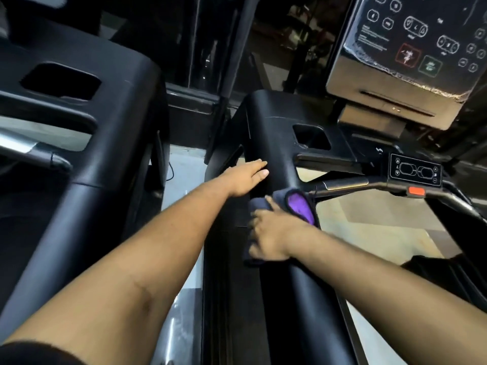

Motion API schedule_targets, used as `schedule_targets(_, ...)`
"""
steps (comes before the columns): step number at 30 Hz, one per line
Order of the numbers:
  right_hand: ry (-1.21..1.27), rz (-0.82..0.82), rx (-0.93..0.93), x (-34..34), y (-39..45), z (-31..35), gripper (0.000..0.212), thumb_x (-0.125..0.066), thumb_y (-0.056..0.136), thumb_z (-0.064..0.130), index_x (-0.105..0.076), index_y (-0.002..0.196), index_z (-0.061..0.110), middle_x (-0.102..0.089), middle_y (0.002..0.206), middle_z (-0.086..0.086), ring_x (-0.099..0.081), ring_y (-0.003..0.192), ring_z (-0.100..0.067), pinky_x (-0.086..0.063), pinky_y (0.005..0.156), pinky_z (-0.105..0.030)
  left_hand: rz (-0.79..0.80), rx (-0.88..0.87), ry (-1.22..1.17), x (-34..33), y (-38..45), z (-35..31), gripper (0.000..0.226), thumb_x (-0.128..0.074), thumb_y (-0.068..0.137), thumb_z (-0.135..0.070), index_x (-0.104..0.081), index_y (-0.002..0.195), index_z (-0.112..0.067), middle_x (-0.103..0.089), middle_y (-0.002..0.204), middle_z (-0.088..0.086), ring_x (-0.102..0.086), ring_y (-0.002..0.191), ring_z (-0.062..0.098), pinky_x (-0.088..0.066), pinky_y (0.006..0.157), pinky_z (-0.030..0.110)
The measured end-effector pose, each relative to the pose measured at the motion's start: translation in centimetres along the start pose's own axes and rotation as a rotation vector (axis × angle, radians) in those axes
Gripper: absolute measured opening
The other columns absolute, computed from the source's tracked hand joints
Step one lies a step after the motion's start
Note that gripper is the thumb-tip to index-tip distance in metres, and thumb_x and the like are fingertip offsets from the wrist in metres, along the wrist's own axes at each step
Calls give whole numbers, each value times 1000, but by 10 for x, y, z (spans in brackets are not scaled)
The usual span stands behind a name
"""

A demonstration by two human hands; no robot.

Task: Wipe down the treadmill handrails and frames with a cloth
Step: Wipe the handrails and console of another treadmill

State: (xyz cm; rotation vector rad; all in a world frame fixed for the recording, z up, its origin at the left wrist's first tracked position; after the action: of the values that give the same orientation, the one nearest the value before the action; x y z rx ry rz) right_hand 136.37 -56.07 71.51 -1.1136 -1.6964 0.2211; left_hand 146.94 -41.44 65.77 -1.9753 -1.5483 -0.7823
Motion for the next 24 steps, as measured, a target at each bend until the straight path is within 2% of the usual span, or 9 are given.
schedule_targets(3,-99,36,-190,19,35,-19,72,-24,100,64,-44,155,23,-32,166,-8,-2,158,-34,10,116,-73,-26,-4,-14,-1,-5,-8,55,-35,110,-44,-32,161,-23,-24,170,0,-24,156,20,-21,126,45)
schedule_targets(7,-175,99,-88,8,14,17,67,-27,100,58,-50,150,18,-45,158,-6,-27,152,-29,1,120,-67,-16,-18,-26,-4,-12,-12,57,-36,110,-46,-32,161,-22,-23,170,1,-23,156,21,-21,126,49)
schedule_targets(9,-67,-25,27,-14,-21,26,69,-27,96,59,-59,142,20,-53,151,-1,-34,147,-23,3,121,-62,0,-21,-16,-7,-19,-13,58,-35,109,-48,-30,162,-22,-21,171,0,-22,157,21,-20,126,50)
schedule_targets(12,202,-243,-3,-28,-57,-1,81,-18,78,61,-59,142,35,-43,160,10,-20,155,-13,10,117,-68,-4,-22,9,-8,-31,-23,58,-34,110,-48,-29,162,-23,-20,171,-2,-22,157,20,-19,127,46)
schedule_targets(15,496,-288,-253,-25,-61,-29,66,-35,86,58,-44,150,48,-11,170,19,4,158,-8,-8,111,-82,-12,3,61,-4,-41,-32,58,-32,109,-51,-27,162,-28,-22,170,-5,-23,156,20,-20,125,52)
schedule_targets(17,574,-328,-360,-25,-63,-22,62,-45,92,53,-37,154,47,-2,171,18,9,157,-9,-29,109,-75,-20,24,57,-4,-45,-34,60,-32,108,-54,-26,162,-28,-26,169,-3,-26,155,23,-24,124,52)
schedule_targets(19,524,-315,-363,-34,-72,-3,67,-46,93,54,-31,157,44,1,172,14,9,158,-11,-34,110,-68,-33,30,42,-3,-46,-32,62,-33,107,-56,-26,162,-27,-29,168,-1,-30,154,25,-26,123,51)
schedule_targets(22,510,-309,-343,-47,-90,4,66,-44,95,56,-25,158,46,4,172,16,12,157,-9,-23,117,-67,-12,21,59,-5,-46,-27,63,-33,107,-55,-26,163,-26,-27,169,-3,-29,154,24,-25,124,50)
schedule_targets(24,495,-349,-391,-46,-76,-19,62,-39,101,53,-19,159,48,5,172,15,11,158,-11,-5,118,-75,-3,24,89,-7,-43,-25,63,-34,108,-54,-25,163,-26,-24,170,-4,-26,155,24,-24,124,52)
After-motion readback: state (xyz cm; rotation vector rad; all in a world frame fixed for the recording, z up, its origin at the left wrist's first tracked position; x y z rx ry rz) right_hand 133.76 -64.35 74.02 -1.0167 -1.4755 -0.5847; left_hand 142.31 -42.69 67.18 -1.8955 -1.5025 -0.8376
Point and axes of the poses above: each hand's wrist, its own y-axis towards the middle knuckle, its own x-axis out of the back of the hand, z = x × y, the point moved 1 cm from there along y, towards the middle knuckle
